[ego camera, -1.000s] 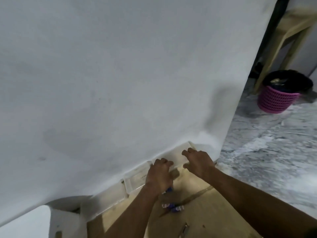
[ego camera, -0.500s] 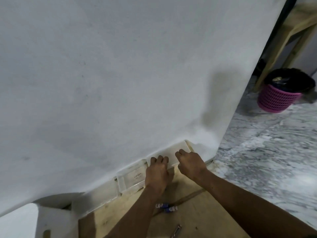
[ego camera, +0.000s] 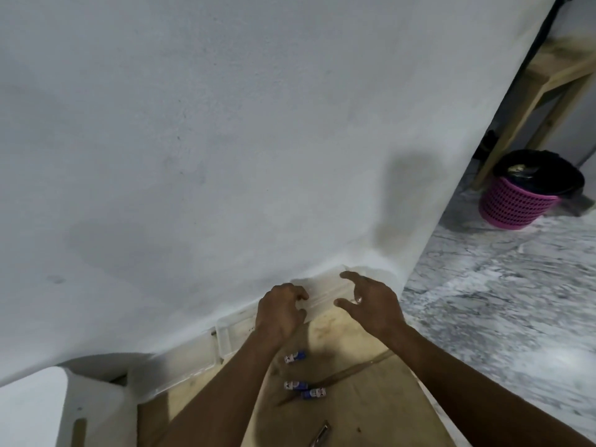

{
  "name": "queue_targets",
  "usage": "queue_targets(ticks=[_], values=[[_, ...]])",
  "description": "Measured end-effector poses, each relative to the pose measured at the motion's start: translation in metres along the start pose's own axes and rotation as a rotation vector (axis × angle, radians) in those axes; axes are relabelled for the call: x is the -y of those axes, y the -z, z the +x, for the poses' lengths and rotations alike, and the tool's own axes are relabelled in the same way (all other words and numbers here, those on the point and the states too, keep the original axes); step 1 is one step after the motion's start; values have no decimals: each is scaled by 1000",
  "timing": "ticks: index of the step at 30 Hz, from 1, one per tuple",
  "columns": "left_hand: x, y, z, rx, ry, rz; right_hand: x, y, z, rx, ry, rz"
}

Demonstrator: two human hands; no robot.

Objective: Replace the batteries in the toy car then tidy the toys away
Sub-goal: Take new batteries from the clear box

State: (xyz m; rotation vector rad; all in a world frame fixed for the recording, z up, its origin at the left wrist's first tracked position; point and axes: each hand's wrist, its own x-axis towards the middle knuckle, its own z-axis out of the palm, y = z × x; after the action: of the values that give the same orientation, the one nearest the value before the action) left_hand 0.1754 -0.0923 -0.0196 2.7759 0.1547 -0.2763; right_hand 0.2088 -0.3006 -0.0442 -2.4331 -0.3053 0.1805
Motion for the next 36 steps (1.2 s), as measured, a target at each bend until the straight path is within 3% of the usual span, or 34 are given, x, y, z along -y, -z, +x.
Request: queue_targets(ticks=[2, 9, 14, 19, 23, 36], values=[[3, 3, 1, 13, 9, -36, -5, 0, -8, -116, -105, 171], [2, 3, -6, -3, 6, -54, -5, -11, -24, -39, -192, 277], [-1, 11, -5, -106, 57, -100, 4, -19, -25, -194, -333, 584], [2, 17, 2, -200, 86, -189, 17, -15, -12, 36, -721, 1140], [5, 18, 4, -222, 78, -216, 27, -16, 8, 117, -834, 1431], [7, 15, 4, -233, 73, -228, 45, -27, 37, -1, -961, 1380]])
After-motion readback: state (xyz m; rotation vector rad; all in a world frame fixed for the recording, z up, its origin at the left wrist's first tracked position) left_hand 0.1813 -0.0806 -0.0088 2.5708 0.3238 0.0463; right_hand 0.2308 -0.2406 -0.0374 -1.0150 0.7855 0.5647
